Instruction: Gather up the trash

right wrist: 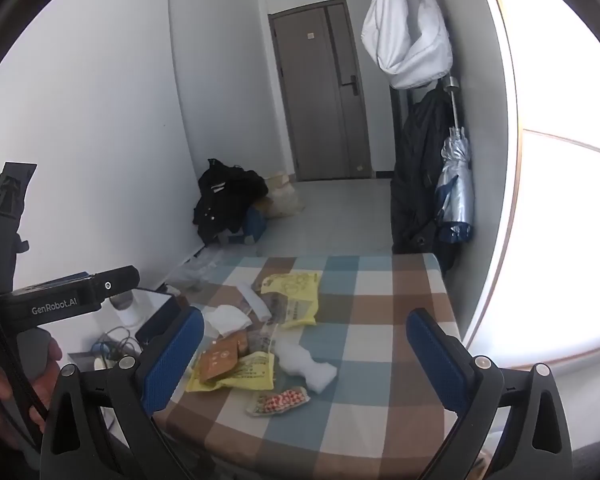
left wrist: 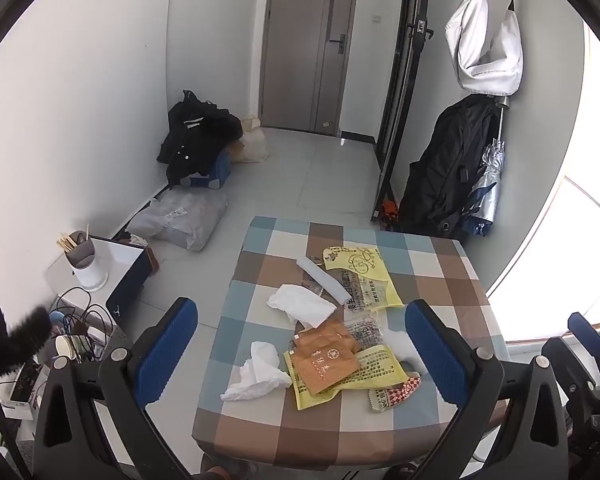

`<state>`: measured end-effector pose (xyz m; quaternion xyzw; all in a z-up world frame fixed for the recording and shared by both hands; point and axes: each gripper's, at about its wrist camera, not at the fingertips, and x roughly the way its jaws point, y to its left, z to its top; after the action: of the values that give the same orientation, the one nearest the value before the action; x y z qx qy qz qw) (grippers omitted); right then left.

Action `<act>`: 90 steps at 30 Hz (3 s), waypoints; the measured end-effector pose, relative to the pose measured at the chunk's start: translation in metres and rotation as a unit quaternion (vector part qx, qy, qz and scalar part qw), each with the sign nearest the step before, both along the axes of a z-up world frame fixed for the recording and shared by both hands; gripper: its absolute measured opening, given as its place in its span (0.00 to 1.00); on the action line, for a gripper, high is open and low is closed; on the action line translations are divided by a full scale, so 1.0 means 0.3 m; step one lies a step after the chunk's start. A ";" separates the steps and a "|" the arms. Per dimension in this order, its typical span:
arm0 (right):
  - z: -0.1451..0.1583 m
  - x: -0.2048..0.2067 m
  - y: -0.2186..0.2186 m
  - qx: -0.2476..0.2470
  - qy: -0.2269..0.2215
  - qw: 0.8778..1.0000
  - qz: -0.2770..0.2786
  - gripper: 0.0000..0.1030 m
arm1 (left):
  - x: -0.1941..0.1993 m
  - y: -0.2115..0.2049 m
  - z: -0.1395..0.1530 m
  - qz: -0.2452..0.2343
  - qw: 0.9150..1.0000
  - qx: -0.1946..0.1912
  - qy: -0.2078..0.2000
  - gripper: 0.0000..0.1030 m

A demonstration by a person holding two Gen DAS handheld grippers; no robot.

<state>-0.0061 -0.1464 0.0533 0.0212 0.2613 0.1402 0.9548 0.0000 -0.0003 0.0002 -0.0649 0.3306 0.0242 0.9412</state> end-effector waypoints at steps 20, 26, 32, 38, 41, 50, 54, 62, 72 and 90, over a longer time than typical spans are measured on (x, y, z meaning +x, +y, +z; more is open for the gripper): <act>-0.011 0.011 0.000 0.009 0.012 1.000 -0.002 0.99 | 0.008 0.010 -0.004 0.001 1.000 -0.001 0.000 0.99; -0.012 0.015 0.000 0.010 0.013 1.000 -0.002 0.99 | 0.011 0.004 -0.012 0.000 1.000 0.009 0.003 0.99; -0.022 0.029 -0.004 0.014 0.025 1.000 -0.011 0.99 | 0.013 0.000 -0.010 0.000 1.000 0.023 0.003 0.99; -0.053 0.075 -0.011 0.017 0.064 0.998 -0.021 0.99 | 0.036 0.003 -0.023 -0.002 0.999 0.030 0.025 0.99; -0.083 0.110 -0.026 0.031 0.095 0.994 -0.035 0.99 | 0.069 0.016 -0.049 0.005 0.998 0.035 0.057 0.99; -0.161 0.220 -0.001 0.031 0.149 0.987 -0.045 0.99 | 0.160 0.131 -0.186 0.028 0.983 -0.004 0.179 0.99; -0.191 0.271 0.018 0.041 0.174 0.983 -0.030 0.99 | 0.183 0.166 -0.263 0.028 0.972 -0.024 0.233 0.99; -0.241 0.355 0.059 0.029 0.198 0.980 -0.007 0.99 | 0.219 0.179 -0.382 0.014 0.948 -0.036 0.315 0.91; -0.280 0.409 0.097 0.034 0.227 0.973 0.035 0.92 | 0.235 0.177 -0.393 -0.001 0.945 -0.040 0.325 0.54; -0.295 0.394 0.166 -0.010 0.235 0.971 0.047 0.92 | 0.234 0.211 -0.306 -0.027 0.952 -0.107 0.286 0.07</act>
<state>0.1119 -0.0967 -0.0351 0.0313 0.4806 0.1736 0.8590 0.0703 0.0631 -0.0916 -0.1465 0.5881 -0.0187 0.7952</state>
